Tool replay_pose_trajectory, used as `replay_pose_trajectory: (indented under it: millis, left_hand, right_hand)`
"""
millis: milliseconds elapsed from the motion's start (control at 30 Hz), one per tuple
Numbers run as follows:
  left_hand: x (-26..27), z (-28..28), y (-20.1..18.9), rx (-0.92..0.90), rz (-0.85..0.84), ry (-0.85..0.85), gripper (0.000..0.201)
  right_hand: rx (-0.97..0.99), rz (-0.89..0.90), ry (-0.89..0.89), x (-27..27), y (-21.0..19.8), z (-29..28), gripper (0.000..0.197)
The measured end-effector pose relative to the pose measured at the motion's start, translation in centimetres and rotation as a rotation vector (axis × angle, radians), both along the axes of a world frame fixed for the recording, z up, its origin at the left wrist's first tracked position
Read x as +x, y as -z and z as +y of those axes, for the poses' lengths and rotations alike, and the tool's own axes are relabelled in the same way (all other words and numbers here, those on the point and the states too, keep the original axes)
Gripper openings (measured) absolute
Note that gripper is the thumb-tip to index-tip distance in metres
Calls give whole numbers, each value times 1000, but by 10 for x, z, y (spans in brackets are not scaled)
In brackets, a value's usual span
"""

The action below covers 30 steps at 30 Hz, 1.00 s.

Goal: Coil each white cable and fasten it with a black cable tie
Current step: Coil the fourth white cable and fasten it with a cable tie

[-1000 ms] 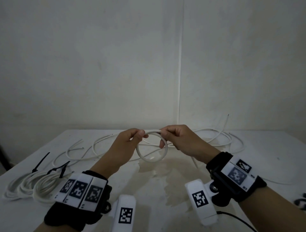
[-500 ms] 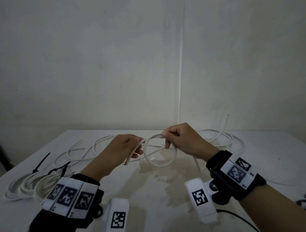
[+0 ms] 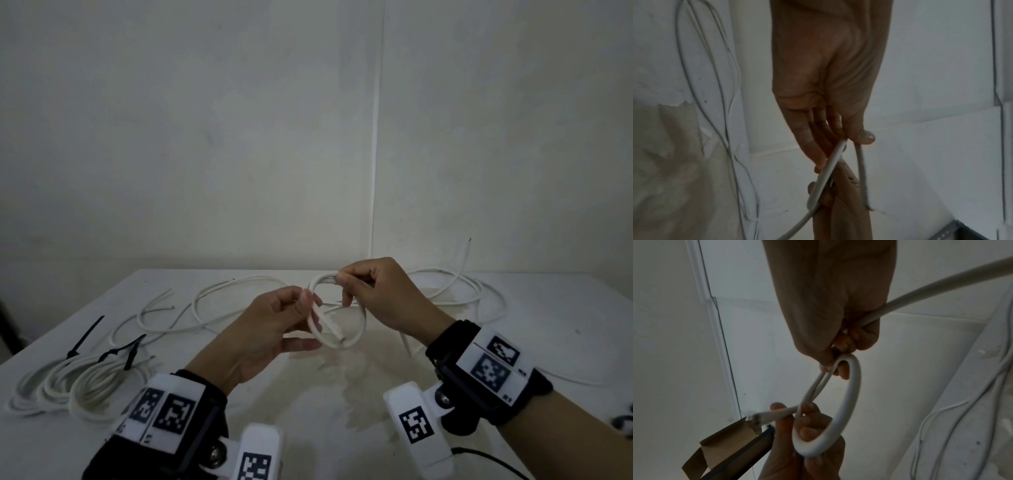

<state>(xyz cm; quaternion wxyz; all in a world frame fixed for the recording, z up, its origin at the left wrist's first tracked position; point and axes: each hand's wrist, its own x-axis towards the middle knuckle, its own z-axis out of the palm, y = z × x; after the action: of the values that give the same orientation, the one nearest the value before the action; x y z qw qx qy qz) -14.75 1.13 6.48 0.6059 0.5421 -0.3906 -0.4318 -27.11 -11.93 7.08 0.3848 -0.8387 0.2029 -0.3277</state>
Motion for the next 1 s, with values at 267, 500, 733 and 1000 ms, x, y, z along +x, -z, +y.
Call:
replay_pose_trajectory:
  millis: [267, 500, 733, 1000]
  left_hand:
    - [14, -14, 16, -79, -583, -421, 22]
    - [26, -14, 23, -187, -1340, -560, 22]
    - [23, -15, 23, -167, -748, -326, 11]
    - [8, -10, 13, -5, -961, -192, 34]
  right_hand:
    - [238, 4, -106, -5, -1, 7, 22]
    - [336, 46, -148, -1, -2, 14, 21]
    - [357, 39, -133, -8, 1, 7, 20]
    - [266, 26, -67, -9, 1, -3, 19]
